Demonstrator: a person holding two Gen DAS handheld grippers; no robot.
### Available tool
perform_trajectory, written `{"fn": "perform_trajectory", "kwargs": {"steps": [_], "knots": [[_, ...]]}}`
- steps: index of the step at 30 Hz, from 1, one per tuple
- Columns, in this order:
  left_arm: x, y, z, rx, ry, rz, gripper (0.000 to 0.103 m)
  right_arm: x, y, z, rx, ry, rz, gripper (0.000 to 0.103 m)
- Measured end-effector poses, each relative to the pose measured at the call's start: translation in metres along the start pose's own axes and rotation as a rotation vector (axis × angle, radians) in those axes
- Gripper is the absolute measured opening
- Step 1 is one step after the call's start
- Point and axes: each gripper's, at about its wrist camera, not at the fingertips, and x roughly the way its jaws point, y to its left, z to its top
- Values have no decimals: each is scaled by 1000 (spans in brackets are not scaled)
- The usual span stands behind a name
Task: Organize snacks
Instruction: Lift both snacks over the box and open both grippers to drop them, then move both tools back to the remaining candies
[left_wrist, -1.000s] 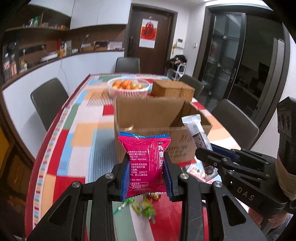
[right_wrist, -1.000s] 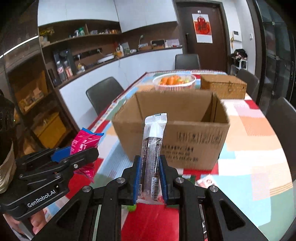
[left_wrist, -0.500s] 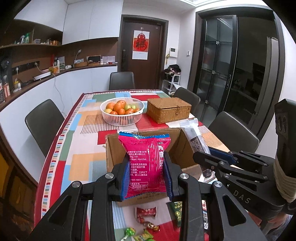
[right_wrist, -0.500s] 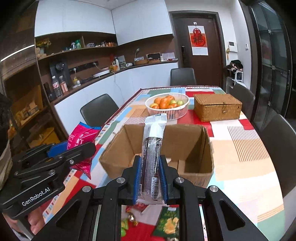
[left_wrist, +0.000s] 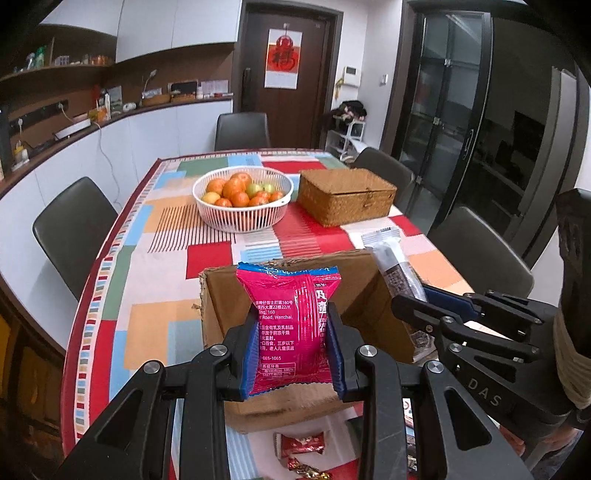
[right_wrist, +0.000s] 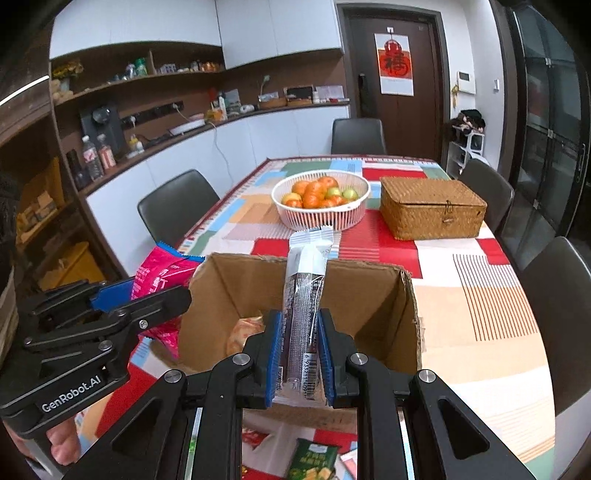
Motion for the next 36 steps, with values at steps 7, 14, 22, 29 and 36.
{"fn": "perform_trajectory", "kwargs": {"steps": [7,14,22,29,36], "knots": [[23,5,5,-4,52,1,37,21,-1,4,-3,31,-22,20],[-6,6,-9,30,-19,72,57,14,2,2,-22,-10,-71,39],[-53,7,-38,66,-72,70,57,-29,28,-19,-75,-91,-16,39],[-78,13,-62,57,-79,99,60,-39,46,-46,-98,-69,45,39],[-82,17,-93,70,-33,118,60,-36,59,-70,-119,-16,100,39]]}}
